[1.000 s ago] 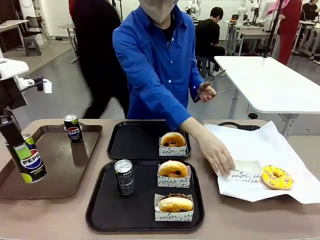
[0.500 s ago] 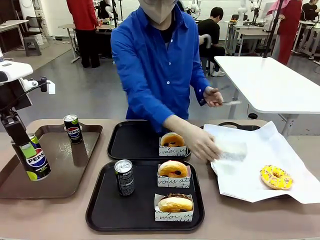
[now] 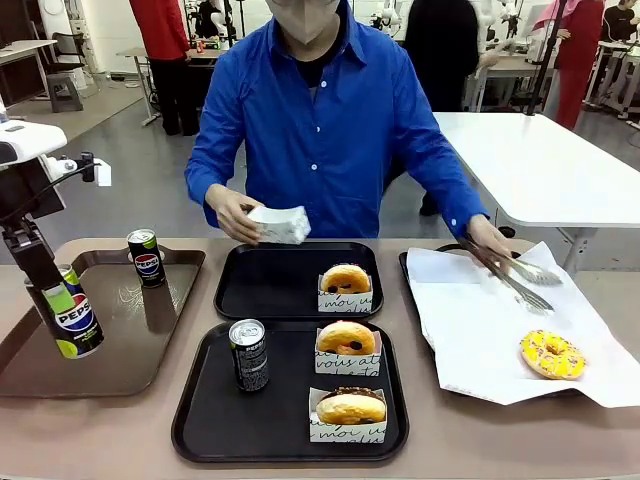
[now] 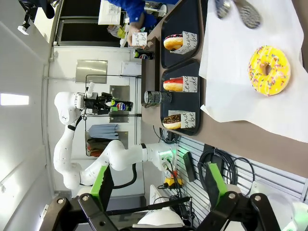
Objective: Set up donuts and drinks on trays.
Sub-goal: Pick up one Pepsi coke from the Handle tray and place it on the Flat Tray without a Pepsi coke.
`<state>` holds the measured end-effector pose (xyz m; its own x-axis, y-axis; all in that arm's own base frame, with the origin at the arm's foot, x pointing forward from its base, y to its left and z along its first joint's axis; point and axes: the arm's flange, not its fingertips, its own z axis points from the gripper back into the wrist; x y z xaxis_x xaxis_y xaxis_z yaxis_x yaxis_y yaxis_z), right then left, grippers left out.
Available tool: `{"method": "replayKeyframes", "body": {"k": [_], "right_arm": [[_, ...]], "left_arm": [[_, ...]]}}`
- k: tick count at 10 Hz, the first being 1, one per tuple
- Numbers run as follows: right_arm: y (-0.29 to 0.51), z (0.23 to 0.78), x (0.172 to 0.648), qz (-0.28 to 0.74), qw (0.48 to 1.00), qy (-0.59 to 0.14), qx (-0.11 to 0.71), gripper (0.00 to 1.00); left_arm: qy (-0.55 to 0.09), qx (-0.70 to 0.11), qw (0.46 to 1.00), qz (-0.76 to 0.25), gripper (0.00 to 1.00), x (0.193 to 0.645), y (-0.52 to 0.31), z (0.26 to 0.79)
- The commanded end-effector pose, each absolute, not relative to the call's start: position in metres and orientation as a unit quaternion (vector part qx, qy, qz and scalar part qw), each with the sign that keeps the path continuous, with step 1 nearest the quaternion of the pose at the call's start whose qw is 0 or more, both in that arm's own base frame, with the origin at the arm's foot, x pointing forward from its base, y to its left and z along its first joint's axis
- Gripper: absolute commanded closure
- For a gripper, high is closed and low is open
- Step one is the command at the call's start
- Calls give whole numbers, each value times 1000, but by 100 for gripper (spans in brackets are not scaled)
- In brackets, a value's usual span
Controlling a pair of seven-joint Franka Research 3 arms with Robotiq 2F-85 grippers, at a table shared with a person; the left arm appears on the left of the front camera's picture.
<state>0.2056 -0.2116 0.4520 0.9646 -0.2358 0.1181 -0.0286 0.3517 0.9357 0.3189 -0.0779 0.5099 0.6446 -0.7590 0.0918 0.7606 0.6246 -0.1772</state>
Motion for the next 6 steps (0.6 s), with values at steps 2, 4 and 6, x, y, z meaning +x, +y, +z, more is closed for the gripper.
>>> {"method": "replayKeyframes", "body": {"k": [2, 4, 6], "right_arm": [[-212, 452, 205, -56, 808, -125, 573, 0], [-212, 452, 205, -56, 808, -125, 573, 0], [-212, 452, 205, -56, 808, -125, 573, 0]], "left_arm": [[-6, -87, 907, -412, 41, 326, -77, 511], [-5, -85, 907, -412, 41, 330, -80, 511], [-6, -82, 911, -405, 41, 332, -80, 510]]}}
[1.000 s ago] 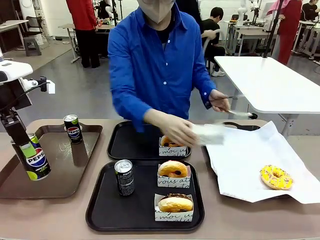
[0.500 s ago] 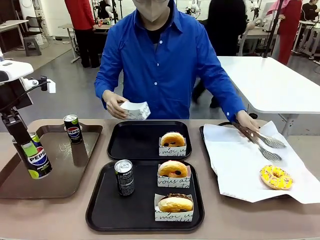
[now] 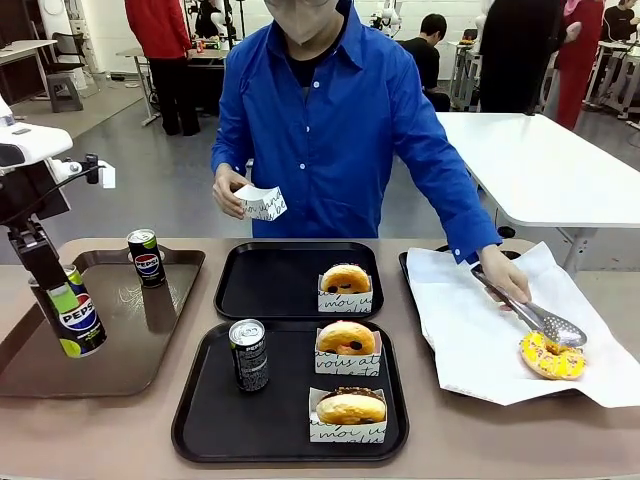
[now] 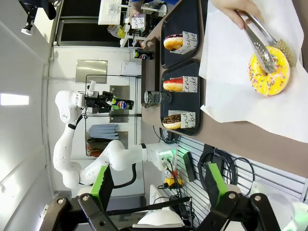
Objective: Set up donuts and drinks on trays.
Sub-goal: Pick up one Pepsi coke from the Handle tray and place it on the Flat Tray without a Pepsi coke.
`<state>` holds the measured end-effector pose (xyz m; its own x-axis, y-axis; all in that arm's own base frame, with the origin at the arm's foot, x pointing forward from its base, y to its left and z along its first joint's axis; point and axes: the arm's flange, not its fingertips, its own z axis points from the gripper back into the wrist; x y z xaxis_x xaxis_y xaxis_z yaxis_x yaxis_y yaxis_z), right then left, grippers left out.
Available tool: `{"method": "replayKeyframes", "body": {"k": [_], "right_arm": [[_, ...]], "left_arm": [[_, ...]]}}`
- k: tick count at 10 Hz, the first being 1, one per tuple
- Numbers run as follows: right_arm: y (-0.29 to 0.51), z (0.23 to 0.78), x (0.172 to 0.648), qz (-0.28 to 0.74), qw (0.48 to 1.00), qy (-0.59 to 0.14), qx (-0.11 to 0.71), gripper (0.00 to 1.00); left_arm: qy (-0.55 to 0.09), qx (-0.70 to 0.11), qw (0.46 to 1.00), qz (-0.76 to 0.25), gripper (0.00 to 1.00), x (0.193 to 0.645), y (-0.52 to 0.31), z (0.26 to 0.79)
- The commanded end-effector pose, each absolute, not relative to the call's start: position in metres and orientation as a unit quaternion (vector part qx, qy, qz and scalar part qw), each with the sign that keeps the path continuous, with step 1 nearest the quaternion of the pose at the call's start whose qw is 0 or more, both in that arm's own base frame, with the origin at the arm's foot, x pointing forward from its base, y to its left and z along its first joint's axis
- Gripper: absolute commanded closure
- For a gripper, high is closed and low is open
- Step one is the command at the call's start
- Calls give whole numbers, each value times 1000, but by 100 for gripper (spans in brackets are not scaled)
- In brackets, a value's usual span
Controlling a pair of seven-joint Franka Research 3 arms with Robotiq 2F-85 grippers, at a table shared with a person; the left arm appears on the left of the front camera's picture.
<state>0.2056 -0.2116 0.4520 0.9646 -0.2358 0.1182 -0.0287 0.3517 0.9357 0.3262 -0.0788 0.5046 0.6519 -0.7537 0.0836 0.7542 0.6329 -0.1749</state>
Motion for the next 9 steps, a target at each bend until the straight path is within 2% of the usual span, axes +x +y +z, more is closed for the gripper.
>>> {"method": "replayKeyframes", "body": {"k": [1, 9], "right_arm": [[-212, 452, 205, -56, 808, -125, 573, 0], [-212, 452, 205, -56, 808, -125, 573, 0]], "left_arm": [[-6, -77, 912, -402, 41, 340, -86, 513], [1, -22, 935, -354, 41, 450, -164, 529]]}}
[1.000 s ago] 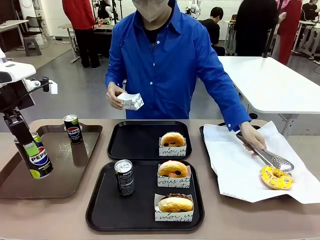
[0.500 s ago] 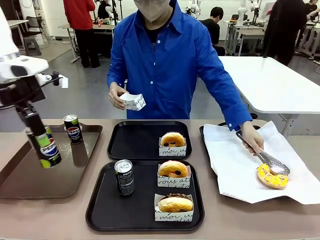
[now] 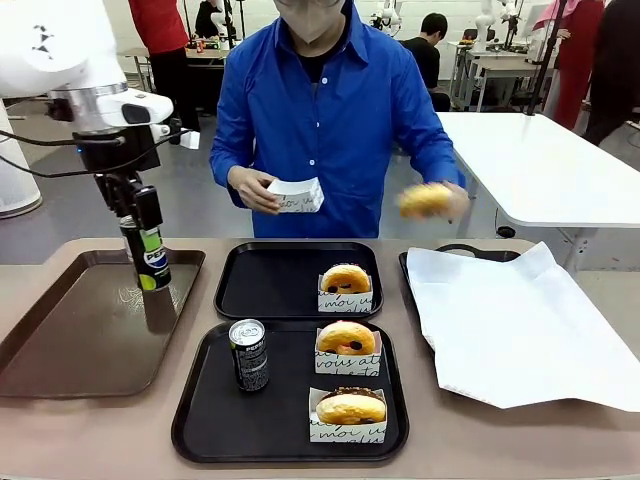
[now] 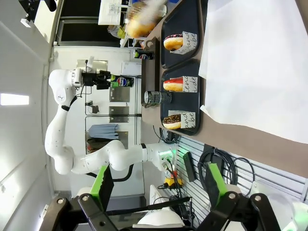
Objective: Set up donuts and drinks on trays.
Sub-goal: Pick up one Pepsi coke from the Handle tray and place it on the Flat Tray without a Pepsi coke.
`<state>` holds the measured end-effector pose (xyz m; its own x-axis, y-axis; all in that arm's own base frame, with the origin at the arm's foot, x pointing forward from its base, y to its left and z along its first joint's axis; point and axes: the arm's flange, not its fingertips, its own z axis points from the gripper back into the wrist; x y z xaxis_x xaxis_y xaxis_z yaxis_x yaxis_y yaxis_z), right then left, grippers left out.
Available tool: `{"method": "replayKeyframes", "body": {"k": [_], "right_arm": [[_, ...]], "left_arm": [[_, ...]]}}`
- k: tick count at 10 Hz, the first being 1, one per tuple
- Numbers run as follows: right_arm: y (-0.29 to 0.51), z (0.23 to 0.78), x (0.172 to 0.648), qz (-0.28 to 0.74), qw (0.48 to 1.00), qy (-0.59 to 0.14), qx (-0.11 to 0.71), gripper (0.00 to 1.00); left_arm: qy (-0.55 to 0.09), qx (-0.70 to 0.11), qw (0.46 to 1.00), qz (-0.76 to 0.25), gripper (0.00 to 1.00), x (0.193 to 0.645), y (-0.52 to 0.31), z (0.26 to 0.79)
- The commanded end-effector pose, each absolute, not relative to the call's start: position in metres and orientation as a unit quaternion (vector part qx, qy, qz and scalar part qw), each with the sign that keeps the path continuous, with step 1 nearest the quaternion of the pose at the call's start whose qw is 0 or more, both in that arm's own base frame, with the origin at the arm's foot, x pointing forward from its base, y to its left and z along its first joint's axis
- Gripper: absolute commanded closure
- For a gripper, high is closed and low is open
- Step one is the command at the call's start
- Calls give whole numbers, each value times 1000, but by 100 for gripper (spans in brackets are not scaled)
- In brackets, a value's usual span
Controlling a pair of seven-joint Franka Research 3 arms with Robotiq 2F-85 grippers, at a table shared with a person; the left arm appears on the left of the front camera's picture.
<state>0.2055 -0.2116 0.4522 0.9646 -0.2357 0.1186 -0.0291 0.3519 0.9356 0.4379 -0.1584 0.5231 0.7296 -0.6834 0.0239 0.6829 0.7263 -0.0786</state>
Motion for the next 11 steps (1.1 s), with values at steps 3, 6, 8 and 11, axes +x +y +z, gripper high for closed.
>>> {"method": "replayKeyframes", "body": {"k": [3, 6, 8, 11], "right_arm": [[-212, 452, 205, -56, 808, -125, 573, 0], [-212, 452, 205, -56, 808, -125, 573, 0], [-212, 452, 205, -56, 808, -125, 573, 0], [-212, 452, 205, -56, 808, -125, 573, 0]], "left_arm": [[-2, -25, 938, -346, 41, 479, -189, 520], [-21, -24, 942, -335, 41, 499, -211, 505], [-41, -10, 943, -330, 41, 508, -227, 490], [-59, 1, 949, -310, 41, 511, -248, 464]]}}
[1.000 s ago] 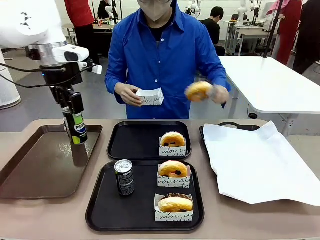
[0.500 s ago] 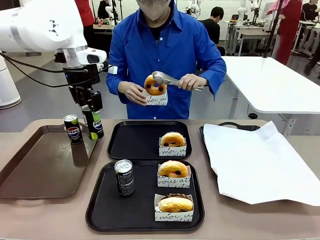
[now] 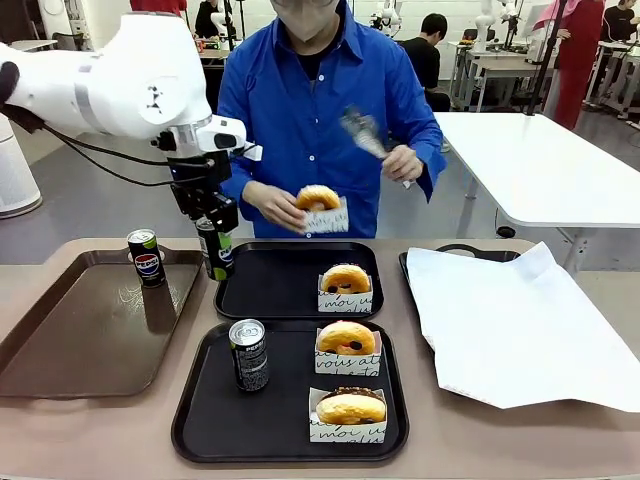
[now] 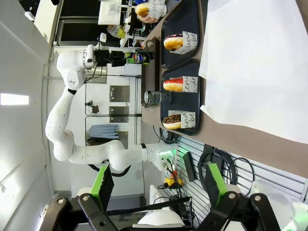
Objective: Set up donuts and drinks on trays.
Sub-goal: Pick up one Pepsi coke from the Handle tray and place it on the Flat Tray without a Pepsi coke.
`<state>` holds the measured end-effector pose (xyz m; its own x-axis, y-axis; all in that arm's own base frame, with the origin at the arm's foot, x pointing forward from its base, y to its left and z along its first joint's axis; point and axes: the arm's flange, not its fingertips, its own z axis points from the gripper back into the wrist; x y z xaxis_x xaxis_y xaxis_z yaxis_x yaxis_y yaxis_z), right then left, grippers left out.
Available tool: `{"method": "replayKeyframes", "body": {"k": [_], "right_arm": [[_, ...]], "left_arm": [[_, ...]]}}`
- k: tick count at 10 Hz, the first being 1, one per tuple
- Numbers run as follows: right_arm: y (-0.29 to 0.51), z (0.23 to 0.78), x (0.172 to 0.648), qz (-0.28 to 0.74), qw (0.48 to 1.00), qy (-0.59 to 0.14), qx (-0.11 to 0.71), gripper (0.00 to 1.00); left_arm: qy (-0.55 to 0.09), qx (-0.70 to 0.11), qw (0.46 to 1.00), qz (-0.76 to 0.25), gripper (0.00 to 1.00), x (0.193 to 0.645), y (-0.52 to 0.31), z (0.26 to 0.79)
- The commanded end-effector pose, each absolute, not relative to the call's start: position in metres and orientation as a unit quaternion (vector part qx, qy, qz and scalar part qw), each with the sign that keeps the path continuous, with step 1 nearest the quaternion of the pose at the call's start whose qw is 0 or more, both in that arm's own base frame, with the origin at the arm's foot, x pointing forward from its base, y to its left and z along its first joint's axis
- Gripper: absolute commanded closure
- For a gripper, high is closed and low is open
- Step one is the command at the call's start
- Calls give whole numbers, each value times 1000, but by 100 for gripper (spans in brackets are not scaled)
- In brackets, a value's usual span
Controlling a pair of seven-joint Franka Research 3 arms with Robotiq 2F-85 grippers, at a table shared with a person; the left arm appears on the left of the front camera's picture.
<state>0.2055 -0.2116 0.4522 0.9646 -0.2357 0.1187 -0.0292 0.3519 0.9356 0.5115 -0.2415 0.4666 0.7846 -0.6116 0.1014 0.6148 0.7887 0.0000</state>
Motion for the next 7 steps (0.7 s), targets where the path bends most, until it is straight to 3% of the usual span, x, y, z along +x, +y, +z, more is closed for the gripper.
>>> {"method": "replayKeyframes", "body": {"k": [1, 3, 4, 5, 7], "right_arm": [[-212, 452, 205, -56, 808, -125, 573, 0], [-212, 452, 205, -56, 808, -125, 573, 0], [-212, 452, 205, -56, 808, -125, 573, 0], [-212, 452, 205, -56, 808, -125, 573, 0], [-212, 452, 205, -56, 808, -125, 573, 0]], "left_arm": [[-59, -3, 948, -312, 41, 511, -254, 457], [-30, -19, 947, -320, 41, 499, -247, 456], [26, -16, 937, -349, 41, 462, -217, 483], [38, -8, 915, -402, 41, 411, -175, 513], [15, -21, 903, -429, 41, 341, -112, 526]]}}
